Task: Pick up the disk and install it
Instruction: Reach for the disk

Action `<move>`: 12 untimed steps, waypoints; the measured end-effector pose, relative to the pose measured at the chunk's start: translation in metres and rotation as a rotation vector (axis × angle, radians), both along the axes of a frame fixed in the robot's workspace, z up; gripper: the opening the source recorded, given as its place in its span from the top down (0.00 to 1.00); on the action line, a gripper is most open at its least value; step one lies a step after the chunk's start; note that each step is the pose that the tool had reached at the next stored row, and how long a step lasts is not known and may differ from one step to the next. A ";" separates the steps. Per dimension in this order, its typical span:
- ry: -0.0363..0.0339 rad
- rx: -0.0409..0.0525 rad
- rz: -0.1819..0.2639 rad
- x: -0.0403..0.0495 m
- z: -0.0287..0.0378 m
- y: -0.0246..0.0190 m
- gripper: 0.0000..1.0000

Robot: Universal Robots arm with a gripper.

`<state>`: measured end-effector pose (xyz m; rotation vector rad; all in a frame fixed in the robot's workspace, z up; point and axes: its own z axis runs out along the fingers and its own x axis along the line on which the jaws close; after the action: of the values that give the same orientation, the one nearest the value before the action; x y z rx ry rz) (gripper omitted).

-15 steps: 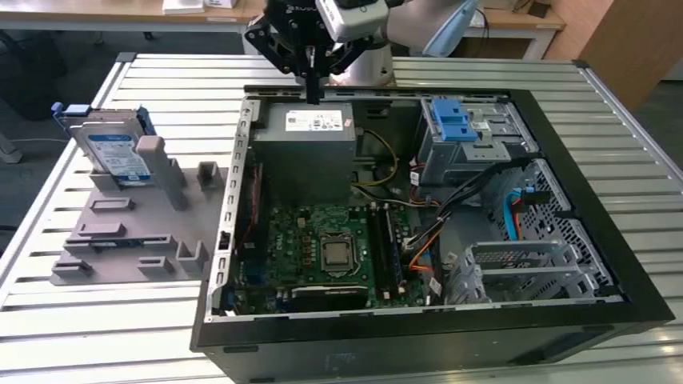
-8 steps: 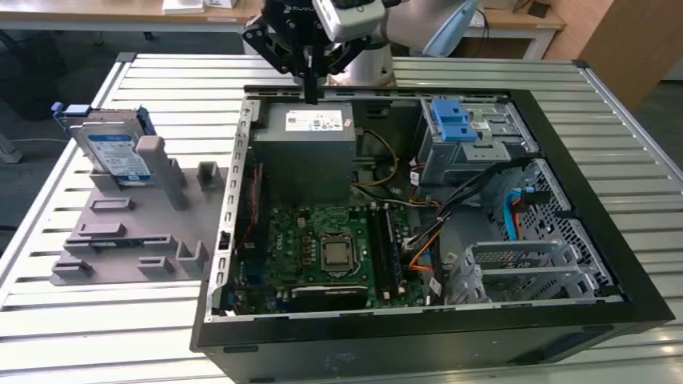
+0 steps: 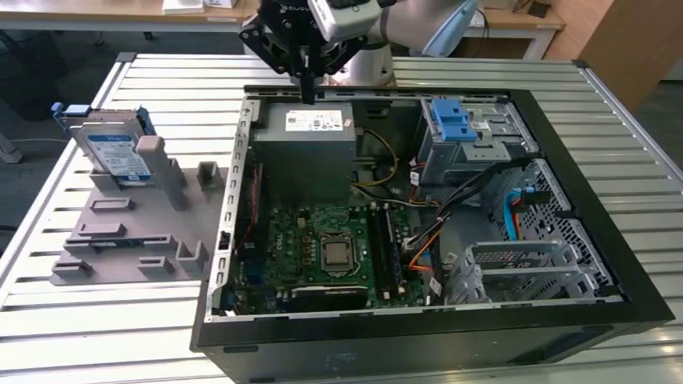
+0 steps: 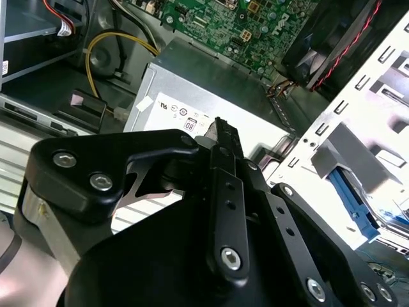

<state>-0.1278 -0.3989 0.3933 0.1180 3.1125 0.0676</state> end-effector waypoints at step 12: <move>0.0000 0.0000 0.000 -0.0030 0.0000 0.0000 0.89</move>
<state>-0.1308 -0.3989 0.3933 0.1180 3.1125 0.0677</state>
